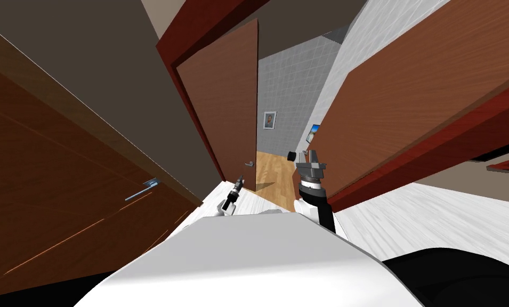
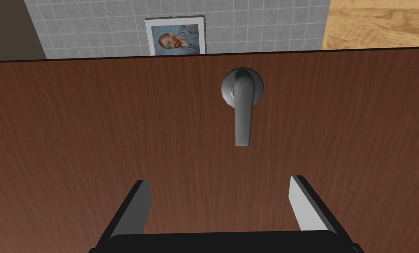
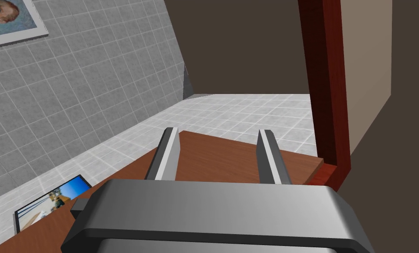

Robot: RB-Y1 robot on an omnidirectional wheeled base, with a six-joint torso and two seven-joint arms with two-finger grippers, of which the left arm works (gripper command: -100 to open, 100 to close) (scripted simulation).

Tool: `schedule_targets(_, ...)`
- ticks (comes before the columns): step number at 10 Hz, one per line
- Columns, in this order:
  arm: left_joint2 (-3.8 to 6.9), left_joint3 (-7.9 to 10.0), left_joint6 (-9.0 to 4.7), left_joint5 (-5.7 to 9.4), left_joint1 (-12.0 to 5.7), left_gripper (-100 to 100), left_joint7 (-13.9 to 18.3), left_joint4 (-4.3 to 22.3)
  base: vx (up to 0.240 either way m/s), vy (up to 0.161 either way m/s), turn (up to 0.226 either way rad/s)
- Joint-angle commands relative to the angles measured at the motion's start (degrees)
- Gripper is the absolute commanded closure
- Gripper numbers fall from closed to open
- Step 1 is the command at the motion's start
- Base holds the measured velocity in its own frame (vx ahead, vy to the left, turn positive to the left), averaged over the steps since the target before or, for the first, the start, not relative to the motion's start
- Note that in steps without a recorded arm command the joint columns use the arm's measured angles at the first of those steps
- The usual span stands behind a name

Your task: Push the door open

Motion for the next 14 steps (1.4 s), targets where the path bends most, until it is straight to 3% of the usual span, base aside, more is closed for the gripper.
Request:
schedule_targets(1,-0.01,-0.39,-0.42,0.04,-0.73,-100,0.2,1.87,0.062,0.093,-0.076)
schedule_targets(6,-0.26,-1.62,-1.54,0.17,-3.09,-100,0.71,7.82,0.086,0.097,-0.081)
schedule_targets(9,-0.33,-1.4,-1.41,0.26,-3.16,-100,0.49,7.96,0.059,0.027,-0.031)
schedule_targets(14,-0.7,-0.65,-1.31,0.51,-3.22,-100,-0.12,8.3,0.201,-0.074,-0.031)
